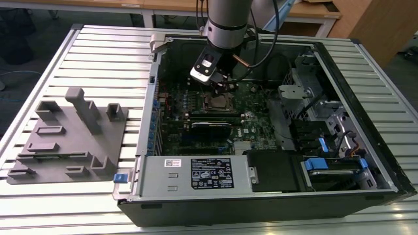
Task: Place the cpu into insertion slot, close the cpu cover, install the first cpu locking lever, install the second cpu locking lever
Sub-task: 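Close the cpu cover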
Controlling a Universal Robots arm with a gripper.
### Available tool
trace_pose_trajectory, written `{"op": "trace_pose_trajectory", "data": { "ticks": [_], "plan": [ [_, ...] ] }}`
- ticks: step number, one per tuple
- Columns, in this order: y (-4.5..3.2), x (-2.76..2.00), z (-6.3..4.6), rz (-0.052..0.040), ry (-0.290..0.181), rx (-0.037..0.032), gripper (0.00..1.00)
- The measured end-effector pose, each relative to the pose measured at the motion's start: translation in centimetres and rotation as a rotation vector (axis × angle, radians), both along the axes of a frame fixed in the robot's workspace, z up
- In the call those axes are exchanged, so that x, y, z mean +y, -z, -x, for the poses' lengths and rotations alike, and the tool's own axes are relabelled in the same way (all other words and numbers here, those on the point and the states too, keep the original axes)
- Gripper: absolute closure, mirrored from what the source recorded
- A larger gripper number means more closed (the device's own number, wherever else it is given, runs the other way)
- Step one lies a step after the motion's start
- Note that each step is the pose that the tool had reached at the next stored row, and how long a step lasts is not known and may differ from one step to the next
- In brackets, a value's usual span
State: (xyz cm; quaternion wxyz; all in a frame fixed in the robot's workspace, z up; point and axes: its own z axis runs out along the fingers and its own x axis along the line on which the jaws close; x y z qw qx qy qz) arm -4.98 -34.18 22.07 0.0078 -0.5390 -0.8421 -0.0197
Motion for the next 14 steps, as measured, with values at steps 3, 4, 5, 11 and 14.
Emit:
{"op": "trace_pose_trajectory", "data": {
  "ticks": [3,4,5,11,14],
  "plan": [
    [0.0,0.0,0.0,0.0,-0.001,0.0,0.89],
    [0.0,0.0,0.0,0.0,-0.001,0.0,0.89],
    [0.0,0.0,0.0,0.0,-0.001,0.0,0.89],
    [0.0,0.0,0.0,0.0,-0.001,0.0,0.89],
    [0.0,0.0,0.0,0.0,-0.006,0.0,0.89]
  ]
}}
